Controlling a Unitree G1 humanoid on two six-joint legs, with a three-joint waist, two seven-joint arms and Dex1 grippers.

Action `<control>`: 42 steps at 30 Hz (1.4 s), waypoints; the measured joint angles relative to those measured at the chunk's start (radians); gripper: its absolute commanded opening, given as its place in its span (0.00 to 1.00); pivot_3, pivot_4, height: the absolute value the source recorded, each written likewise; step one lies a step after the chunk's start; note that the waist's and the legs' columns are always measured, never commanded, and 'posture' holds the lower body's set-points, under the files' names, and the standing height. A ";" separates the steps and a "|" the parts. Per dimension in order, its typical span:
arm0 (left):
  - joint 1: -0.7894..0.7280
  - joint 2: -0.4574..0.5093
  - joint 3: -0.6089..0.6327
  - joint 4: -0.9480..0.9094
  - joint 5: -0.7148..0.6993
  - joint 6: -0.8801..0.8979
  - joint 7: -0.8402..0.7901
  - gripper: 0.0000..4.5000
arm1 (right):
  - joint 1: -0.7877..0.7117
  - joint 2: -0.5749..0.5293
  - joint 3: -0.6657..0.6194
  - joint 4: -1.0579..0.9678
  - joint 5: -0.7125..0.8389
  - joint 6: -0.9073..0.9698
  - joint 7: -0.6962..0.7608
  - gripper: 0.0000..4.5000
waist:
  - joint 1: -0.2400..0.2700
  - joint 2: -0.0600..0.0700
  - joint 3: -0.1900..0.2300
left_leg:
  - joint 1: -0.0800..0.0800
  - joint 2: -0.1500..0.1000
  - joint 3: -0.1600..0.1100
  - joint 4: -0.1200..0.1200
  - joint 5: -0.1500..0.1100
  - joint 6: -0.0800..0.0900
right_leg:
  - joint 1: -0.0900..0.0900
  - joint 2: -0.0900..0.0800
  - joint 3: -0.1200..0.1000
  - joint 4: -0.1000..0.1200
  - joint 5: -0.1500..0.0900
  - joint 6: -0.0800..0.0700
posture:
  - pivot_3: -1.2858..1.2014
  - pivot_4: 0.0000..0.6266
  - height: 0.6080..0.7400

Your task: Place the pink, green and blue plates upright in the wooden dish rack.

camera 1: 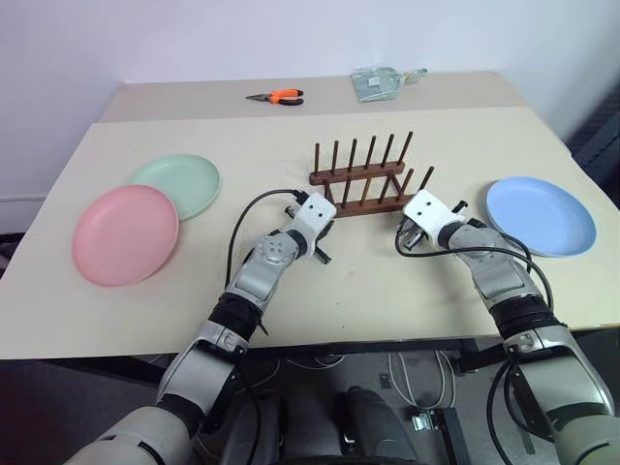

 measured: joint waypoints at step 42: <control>0.478 -0.060 1.078 -0.852 -0.657 0.464 0.727 0.50 | 0.233 -0.034 -0.021 -0.659 0.285 0.178 0.392 0.96 | 0.012 -0.006 0.000 | -0.003 0.001 -0.001 -0.001 0.000 -0.001 | -0.002 -0.002 -0.002 -0.003 0.002 -0.001 | 0.52 0.24 1.00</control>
